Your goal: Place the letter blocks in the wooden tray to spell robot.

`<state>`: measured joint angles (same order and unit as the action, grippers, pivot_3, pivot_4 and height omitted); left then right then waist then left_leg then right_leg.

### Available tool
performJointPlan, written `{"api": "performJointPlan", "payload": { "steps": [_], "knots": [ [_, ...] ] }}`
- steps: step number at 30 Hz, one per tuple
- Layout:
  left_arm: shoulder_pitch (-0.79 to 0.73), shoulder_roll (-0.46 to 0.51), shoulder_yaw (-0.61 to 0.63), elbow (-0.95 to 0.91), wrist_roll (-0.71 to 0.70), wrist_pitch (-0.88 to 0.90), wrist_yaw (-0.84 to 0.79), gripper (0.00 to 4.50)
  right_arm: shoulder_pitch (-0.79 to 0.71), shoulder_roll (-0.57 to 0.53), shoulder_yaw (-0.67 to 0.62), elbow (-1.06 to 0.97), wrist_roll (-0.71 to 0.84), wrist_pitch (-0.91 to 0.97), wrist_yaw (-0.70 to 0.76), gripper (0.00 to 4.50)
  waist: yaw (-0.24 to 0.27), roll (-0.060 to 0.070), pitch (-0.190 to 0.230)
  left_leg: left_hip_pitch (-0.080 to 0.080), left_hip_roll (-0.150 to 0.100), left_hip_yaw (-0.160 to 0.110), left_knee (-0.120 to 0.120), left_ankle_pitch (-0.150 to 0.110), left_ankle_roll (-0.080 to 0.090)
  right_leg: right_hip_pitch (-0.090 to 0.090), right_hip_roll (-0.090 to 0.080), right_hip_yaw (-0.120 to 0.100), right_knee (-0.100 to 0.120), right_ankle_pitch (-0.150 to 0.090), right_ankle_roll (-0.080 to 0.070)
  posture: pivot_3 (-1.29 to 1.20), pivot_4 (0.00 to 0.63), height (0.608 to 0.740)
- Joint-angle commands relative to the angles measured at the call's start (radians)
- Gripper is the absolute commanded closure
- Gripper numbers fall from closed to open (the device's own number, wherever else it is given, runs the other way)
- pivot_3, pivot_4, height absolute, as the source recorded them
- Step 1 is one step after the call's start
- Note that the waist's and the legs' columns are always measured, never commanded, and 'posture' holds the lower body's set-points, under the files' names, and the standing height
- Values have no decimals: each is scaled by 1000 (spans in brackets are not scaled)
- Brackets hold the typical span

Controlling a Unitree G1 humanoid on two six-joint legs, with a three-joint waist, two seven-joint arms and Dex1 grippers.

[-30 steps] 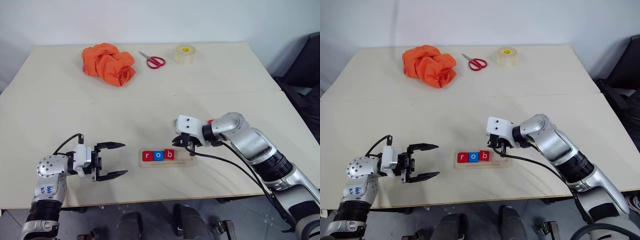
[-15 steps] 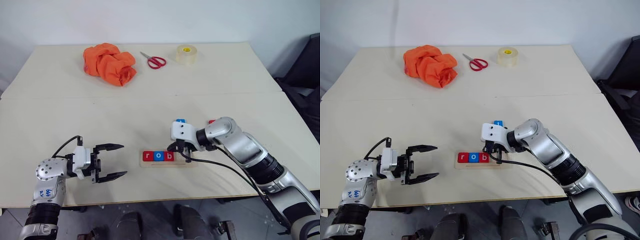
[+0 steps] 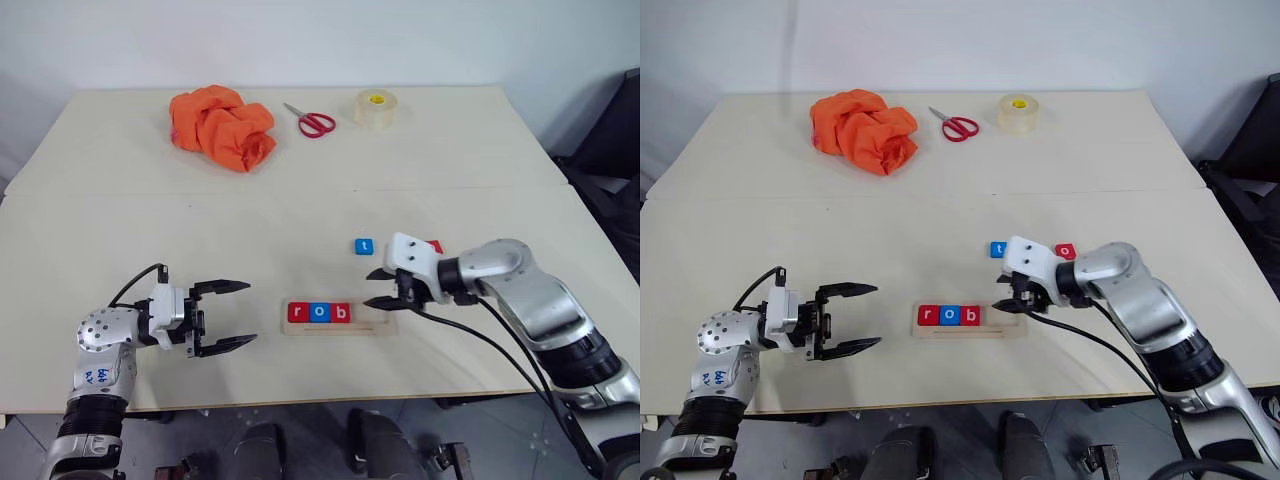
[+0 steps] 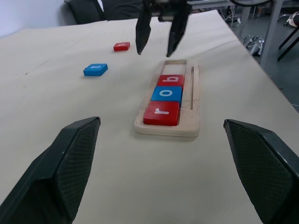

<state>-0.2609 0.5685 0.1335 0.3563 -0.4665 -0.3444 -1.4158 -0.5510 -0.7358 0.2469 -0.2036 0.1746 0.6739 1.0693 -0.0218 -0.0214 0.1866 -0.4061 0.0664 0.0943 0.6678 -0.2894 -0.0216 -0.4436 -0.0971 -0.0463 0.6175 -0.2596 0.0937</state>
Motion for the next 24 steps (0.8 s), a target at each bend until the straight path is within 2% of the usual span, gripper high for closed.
{"api": "performJointPlan", "payload": {
  "steps": [1,2,3,7,13,18,24],
  "knots": [
    [-14,-2,-5,8,-3,-16,-23,0,63,-35,-143,-43,22,25,-78,448,-1,0,0,0,0,0,0,0,0,0,0,0,0,0,0,0,150,740],
    [-18,-4,-8,14,-6,-15,-30,0,107,-44,-193,-49,30,25,-97,103,-1,0,0,0,0,0,0,0,0,0,0,0,0,0,0,0,150,740],
    [-22,-7,-11,20,-6,-14,-36,0,150,-47,-243,-57,42,22,-114,46,0,0,0,1,0,0,0,0,0,0,0,0,1,0,0,0,150,740],
    [-45,-12,-17,47,-9,-16,-56,0,294,-44,-407,-83,78,13,-175,46,5,0,0,0,0,0,0,0,0,0,0,0,0,0,0,0,150,740],
    [-67,-5,-4,79,-7,-17,-62,0,425,43,-621,-106,100,-23,-344,46,13,0,0,2,0,1,0,0,0,0,0,1,1,0,0,0,150,740],
    [-62,1,2,72,-11,-8,-63,0,502,72,-690,-152,150,-38,-365,46,20,0,0,2,0,1,0,1,0,0,1,1,1,0,0,0,150,740],
    [-79,14,4,79,-12,6,-66,0,551,71,-700,-193,200,-24,-382,46,20,0,0,2,0,0,0,1,0,1,1,1,1,0,0,0,150,740]
  ]
}}
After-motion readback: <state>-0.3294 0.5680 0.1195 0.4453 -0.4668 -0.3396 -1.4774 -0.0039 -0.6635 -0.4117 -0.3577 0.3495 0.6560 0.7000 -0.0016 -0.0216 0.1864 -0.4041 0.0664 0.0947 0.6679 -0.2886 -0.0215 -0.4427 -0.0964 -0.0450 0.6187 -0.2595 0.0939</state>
